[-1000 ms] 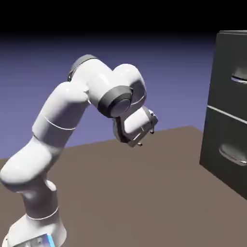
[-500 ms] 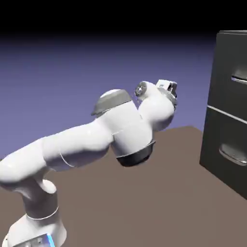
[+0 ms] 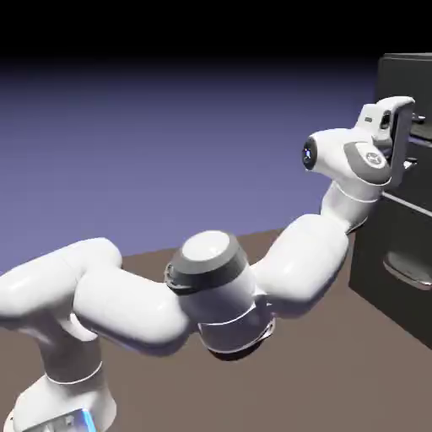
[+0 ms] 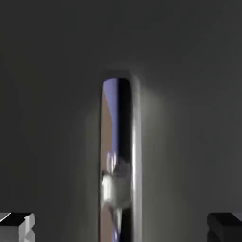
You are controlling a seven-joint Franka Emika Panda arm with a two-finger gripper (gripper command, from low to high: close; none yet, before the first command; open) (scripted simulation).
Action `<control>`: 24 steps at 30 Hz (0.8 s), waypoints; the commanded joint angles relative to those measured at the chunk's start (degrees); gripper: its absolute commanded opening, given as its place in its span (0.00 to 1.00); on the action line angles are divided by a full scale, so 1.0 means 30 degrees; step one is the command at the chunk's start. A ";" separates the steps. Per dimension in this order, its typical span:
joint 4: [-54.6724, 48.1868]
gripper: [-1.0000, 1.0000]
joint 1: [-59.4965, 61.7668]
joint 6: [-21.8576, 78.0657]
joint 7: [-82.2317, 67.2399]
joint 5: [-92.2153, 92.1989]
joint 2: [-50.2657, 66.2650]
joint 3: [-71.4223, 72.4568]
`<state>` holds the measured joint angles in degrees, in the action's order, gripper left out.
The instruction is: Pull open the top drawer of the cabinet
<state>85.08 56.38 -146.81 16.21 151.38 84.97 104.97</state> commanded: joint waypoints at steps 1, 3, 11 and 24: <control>-0.0693 0.50 -0.0447 -0.0239 -0.0189 -0.0050 -0.0010 -0.0056; -0.1349 0.00 -0.0869 -0.0465 -0.0368 -0.0097 -0.0020 -0.0108; 0.3494 0.00 0.2223 0.1239 0.0864 0.0266 0.0139 0.0333; 1.2490 0.00 0.8483 0.3994 0.2399 -0.0285 0.0628 0.1741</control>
<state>122.55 81.83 -134.81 23.29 150.32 86.85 110.19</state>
